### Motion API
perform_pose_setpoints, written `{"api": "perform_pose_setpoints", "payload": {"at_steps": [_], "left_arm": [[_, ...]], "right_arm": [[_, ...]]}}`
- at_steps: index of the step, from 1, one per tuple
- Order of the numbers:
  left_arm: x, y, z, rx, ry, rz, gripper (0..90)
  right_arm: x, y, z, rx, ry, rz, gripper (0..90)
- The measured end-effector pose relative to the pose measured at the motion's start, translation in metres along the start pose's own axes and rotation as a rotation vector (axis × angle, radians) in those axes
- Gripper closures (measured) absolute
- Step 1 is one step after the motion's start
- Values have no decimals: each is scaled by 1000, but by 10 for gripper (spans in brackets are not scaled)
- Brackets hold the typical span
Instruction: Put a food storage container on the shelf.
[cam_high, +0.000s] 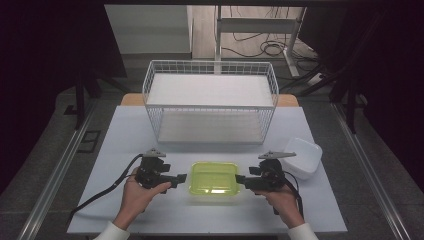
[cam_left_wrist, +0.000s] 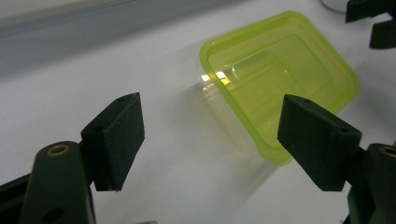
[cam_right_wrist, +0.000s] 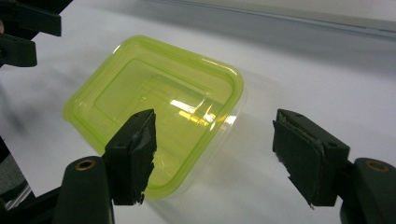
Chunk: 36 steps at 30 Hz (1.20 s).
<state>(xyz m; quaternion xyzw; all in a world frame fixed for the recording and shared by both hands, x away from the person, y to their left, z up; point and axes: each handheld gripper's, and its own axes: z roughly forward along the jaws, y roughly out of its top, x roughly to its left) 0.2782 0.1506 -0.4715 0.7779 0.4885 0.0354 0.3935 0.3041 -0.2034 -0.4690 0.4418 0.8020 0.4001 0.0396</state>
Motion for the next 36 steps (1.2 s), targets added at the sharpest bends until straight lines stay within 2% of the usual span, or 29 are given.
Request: {"api": "perform_pose_setpoints", "payload": {"at_steps": [2,6,11,14,17,22,26,27,30,34,35,36], "left_arm": [[3,2,8,5,-11,-38,235],[5,3,20,28,-42,-66,256],[6,1,28,49,-59,-77,271],[7,0,32,55,-73,-86,275],[7,0,35,60,-82,-98,278],[8,-1,39,64,-99,-124,284],[11,0,45,77,-131,-145,329],[13,0,48,82,-151,-155,345],[15,0,50,93,-163,-163,384],[18,0,56,109,-226,-183,457],[18,0,56,109,-226,-183,476],[20,-1,59,115,-254,-199,492]], "right_arm": [[0,1,4,3,1,8,307],[-3,1,8,6,1,27,315],[-6,0,13,12,5,48,331],[-10,-2,18,26,25,72,358],[-9,-2,21,32,42,76,373],[-9,-3,26,44,41,79,383],[-14,-5,32,50,43,98,405],[-16,-6,34,54,49,107,425],[-17,-7,36,57,63,115,458],[-18,-7,36,57,95,142,513],[-19,-8,36,53,104,150,529],[-20,-8,36,56,114,159,547]]}}
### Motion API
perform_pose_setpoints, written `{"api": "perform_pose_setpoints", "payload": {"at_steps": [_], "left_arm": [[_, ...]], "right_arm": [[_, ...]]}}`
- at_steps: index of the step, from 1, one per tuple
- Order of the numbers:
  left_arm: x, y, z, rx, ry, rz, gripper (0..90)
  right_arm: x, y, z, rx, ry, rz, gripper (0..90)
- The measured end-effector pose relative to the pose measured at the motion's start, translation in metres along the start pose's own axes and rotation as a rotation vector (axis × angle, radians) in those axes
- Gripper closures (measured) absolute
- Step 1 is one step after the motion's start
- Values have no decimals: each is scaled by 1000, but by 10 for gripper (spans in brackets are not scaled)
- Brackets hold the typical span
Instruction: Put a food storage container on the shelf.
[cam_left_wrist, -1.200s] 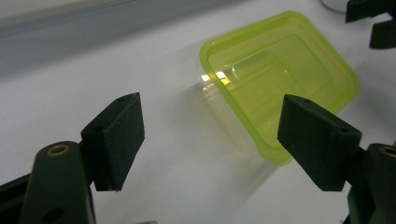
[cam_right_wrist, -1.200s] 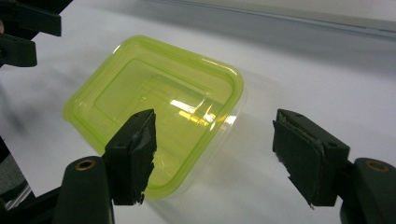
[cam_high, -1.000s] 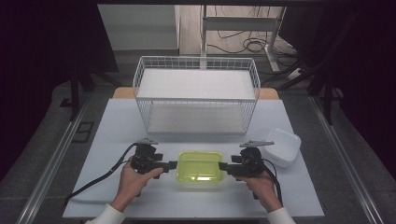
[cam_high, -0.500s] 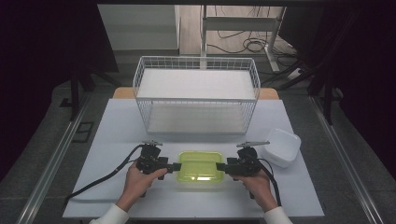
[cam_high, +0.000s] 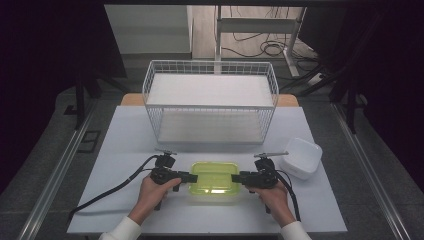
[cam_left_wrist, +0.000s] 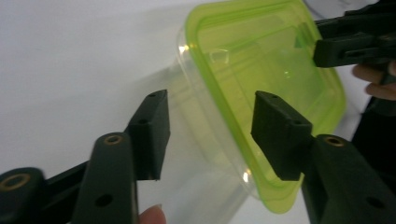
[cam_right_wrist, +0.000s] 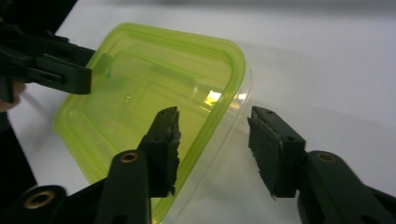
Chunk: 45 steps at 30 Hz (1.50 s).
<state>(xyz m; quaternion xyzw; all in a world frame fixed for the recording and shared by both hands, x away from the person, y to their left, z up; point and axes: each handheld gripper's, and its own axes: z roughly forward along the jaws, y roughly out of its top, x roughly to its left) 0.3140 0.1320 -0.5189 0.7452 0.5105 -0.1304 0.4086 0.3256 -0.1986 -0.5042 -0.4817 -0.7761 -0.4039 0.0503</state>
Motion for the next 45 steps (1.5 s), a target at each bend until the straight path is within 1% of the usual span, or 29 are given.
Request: {"api": "perform_pose_setpoints", "payload": {"at_steps": [2,3,4,5,6,7,8,10,12,17,19,20,22,24,25,28,29,30,31,33,34,35,38,39,40,42,43,44,45], "left_arm": [[1,1,0,-4,-19,-2,539],[0,1,0,-7,-35,-7,574],[0,1,0,-7,-35,-7,619],[0,1,0,-8,-44,-12,619],[0,1,0,-9,-42,-13,631],[0,0,-1,-15,-37,-18,678],[0,0,-2,-17,-37,-21,688],[-2,-1,-3,-23,-32,-23,702],[-3,-2,-5,-30,-40,-22,725],[-8,-5,-10,-52,-43,1,754],[-10,-5,-11,-58,-40,8,761],[-11,-6,-13,-69,-36,19,776],[-13,-7,-15,-83,-26,30,789],[-13,-7,-16,-84,-24,33,801],[-15,-7,-17,-96,-22,47,802],[-16,-8,-20,-104,-29,58,802],[-19,-8,-23,-119,-38,67,802],[-19,-8,-25,-122,-38,75,802],[-19,-8,-25,-122,-38,75,802],[-23,-8,-30,-141,-44,92,802],[-23,-8,-30,-141,-44,92,802],[-26,-9,-33,-152,-40,98,802],[-30,-10,-38,-181,-32,122,804],[-30,-10,-38,-181,-32,122,804],[-32,-10,-42,-195,-39,134,804],[-33,-10,-44,-204,-45,138,803],[-34,-10,-48,-211,-50,149,803],[-34,-10,-48,-211,-50,149,803],[-36,-10,-50,-210,-39,164,804]], "right_arm": [[-1,0,0,0,23,17,582],[-2,0,0,0,36,26,607],[-2,0,0,0,36,26,607],[-3,0,0,3,50,32,630],[-3,0,0,4,57,46,640],[-4,0,0,7,72,68,674],[-5,-1,-1,6,85,82,685],[-7,-2,-1,-4,93,95,705],[-7,-3,-4,-10,103,114,727],[-4,-4,-11,-49,110,115,769],[-4,-4,-12,-56,113,113,777],[-2,-4,-15,-69,120,100,792],[0,-4,-17,-75,120,83,798],[1,-5,-18,-75,118,75,799],[4,-5,-20,-80,112,48,800],[6,-5,-21,-92,110,34,800],[8,-4,-24,-101,110,13,800],[9,-3,-25,-107,110,1,800],[9,-3,-25,-107,110,1,800],[12,-2,-29,-121,110,-30,799],[12,-2,-29,-121,110,-30,799],[16,-2,-31,-131,104,-57,799],[22,0,-35,-143,98,-86,799],[22,0,-35,-143,98,-86,799],[25,1,-38,-154,94,-111,798],[26,2,-39,-159,96,-117,798],[30,4,-43,-168,92,-146,797],[30,4,-43,-168,92,-146,797],[34,5,-45,-174,86,-170,796]]}}
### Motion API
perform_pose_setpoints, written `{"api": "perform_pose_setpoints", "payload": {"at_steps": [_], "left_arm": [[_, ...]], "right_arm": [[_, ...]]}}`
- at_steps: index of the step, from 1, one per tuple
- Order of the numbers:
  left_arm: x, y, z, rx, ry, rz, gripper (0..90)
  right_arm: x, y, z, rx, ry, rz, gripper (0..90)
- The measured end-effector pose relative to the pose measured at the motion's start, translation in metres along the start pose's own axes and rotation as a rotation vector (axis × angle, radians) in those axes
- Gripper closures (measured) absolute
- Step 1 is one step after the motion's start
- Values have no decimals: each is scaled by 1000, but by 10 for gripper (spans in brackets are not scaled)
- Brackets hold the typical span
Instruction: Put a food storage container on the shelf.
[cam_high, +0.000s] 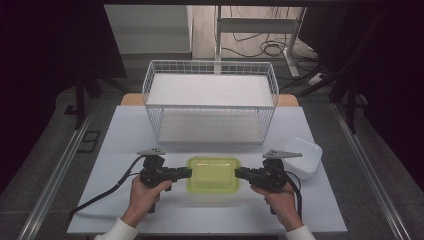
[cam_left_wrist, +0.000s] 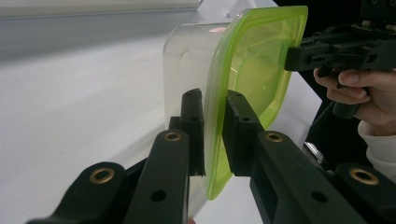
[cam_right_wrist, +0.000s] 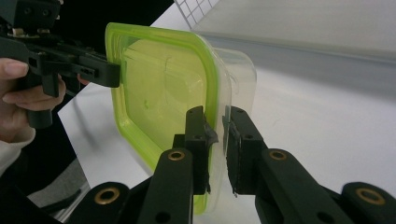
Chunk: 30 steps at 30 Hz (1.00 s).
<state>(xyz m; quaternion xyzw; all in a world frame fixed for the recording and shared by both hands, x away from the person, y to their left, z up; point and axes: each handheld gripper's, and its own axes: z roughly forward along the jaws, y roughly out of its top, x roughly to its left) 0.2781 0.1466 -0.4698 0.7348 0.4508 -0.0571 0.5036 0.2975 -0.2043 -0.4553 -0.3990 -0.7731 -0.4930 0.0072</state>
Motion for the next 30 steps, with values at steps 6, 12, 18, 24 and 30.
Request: {"api": "perform_pose_setpoints", "payload": {"at_steps": [6,12,18,24,30], "left_arm": [[-12,3,-6,-37,12,47,800],[-17,5,-11,-47,26,68,802],[-27,11,-17,-71,30,95,802],[-30,15,-21,-80,38,111,806],[-32,21,-22,-78,35,120,806]], "right_arm": [[4,2,-4,-3,-17,-46,794],[10,7,-10,-22,-11,-85,791],[15,13,-18,-56,-11,-109,793],[23,19,-25,-79,-13,-142,794],[25,22,-28,-93,-23,-153,793]]}}
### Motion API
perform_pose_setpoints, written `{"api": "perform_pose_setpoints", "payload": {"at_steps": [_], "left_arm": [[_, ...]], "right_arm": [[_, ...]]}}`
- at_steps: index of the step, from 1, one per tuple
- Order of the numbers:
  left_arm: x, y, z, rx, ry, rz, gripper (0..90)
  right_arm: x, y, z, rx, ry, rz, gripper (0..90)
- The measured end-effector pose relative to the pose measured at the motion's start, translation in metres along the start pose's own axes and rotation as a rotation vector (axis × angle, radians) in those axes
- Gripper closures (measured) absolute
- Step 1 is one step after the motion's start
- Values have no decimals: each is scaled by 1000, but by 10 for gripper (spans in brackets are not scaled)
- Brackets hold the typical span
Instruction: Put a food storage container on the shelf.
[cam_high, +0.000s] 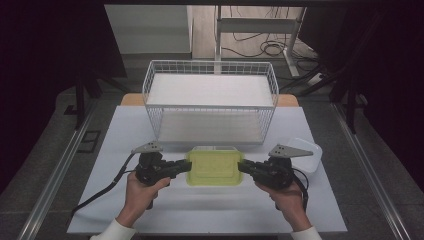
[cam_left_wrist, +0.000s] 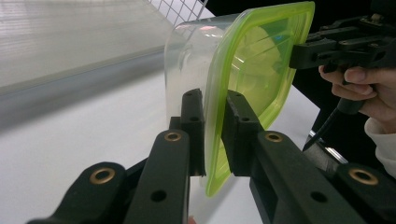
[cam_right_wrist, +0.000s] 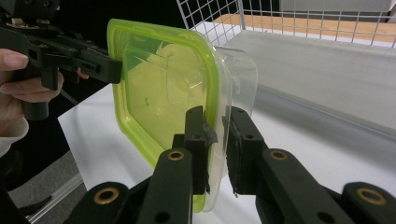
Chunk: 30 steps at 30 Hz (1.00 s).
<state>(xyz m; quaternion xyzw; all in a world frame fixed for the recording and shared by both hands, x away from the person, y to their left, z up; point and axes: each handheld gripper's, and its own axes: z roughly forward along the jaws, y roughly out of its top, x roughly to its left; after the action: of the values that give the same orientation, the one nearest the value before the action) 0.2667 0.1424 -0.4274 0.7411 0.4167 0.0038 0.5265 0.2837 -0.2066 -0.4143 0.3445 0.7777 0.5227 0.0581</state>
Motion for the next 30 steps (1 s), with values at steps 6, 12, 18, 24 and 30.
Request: {"api": "perform_pose_setpoints", "payload": {"at_steps": [6,12,18,24,30], "left_arm": [[0,12,2,8,-8,9,805],[-2,32,-2,0,-5,27,805],[-2,52,-8,-15,-12,44,804],[-2,77,-14,-37,-15,57,804],[-5,106,-21,-71,-8,86,806]], "right_arm": [[-2,4,-4,-18,-11,-3,793],[-4,17,-7,-41,-11,-1,793],[-5,37,-11,-48,-11,-20,792],[-6,66,-16,-79,-17,-32,794],[-6,94,-22,-116,-27,-53,797]]}}
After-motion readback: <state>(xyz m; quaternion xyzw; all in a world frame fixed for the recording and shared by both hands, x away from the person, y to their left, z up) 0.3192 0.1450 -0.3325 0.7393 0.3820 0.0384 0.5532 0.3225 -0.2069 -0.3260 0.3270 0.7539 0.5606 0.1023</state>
